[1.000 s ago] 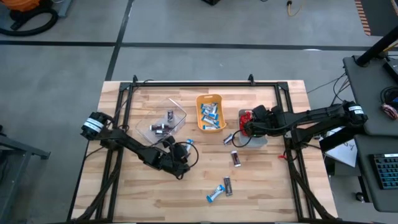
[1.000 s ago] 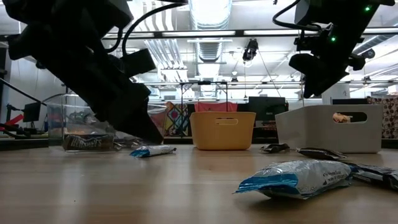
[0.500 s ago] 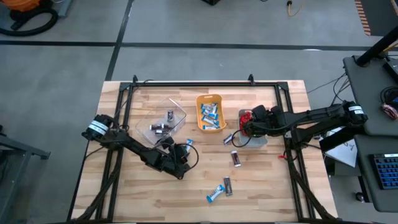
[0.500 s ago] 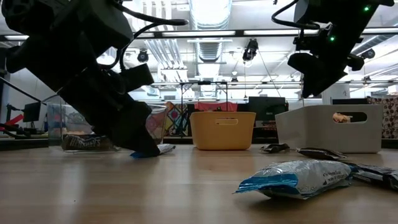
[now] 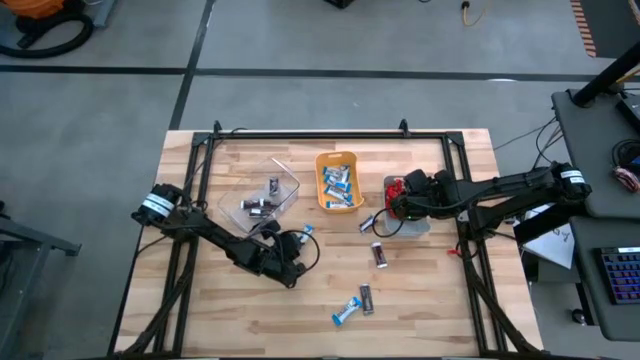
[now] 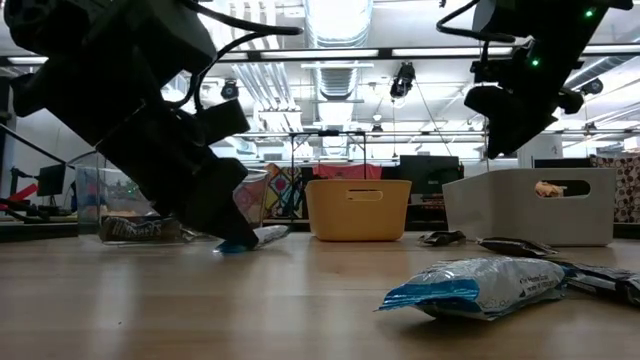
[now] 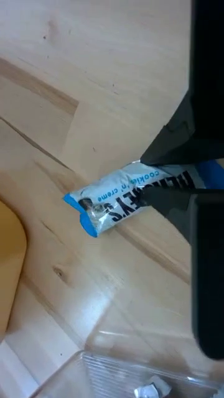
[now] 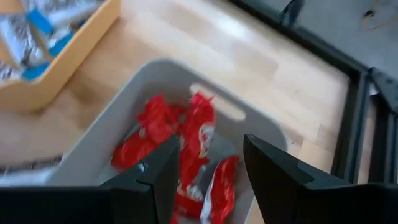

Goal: Organize candy in baskets
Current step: Put the white chocolate into the yellow bin

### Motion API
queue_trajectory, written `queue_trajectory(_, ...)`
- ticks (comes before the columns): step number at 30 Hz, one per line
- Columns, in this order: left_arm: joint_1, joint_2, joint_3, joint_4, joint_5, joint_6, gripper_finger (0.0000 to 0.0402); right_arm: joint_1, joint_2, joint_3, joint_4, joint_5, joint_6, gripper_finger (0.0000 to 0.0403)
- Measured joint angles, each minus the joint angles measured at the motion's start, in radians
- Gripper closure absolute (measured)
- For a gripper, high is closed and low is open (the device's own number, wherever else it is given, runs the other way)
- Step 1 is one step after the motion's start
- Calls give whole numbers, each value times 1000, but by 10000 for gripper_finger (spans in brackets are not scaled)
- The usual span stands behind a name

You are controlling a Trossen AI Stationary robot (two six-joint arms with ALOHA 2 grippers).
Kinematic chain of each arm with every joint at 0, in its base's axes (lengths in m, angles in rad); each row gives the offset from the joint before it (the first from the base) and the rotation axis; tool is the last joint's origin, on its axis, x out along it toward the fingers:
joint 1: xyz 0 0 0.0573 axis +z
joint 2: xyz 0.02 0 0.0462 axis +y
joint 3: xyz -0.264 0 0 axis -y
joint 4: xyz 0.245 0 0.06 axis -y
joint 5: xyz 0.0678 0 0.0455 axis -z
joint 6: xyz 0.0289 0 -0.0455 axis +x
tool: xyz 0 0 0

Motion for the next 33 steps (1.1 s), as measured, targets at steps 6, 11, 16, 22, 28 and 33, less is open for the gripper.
queue_trajectory(6,-12,-41,-2,36,45,48,394,7,-17,2,0,-96,-32,234)
queue_trajectory(11,-12,-114,-3,138,81,179,394,32,-22,25,6,-99,-47,234)
queue_trajectory(16,-12,-178,-3,246,123,337,394,61,-23,60,34,-97,-86,234)
queue_trajectory(22,25,-242,-2,335,122,493,394,101,-23,83,145,-99,-173,238)
queue_trajectory(28,115,-260,-2,384,121,601,394,151,-23,112,245,-100,-257,250)
queue_trajectory(33,227,-262,-2,403,146,609,393,184,-21,129,263,-100,-269,258)
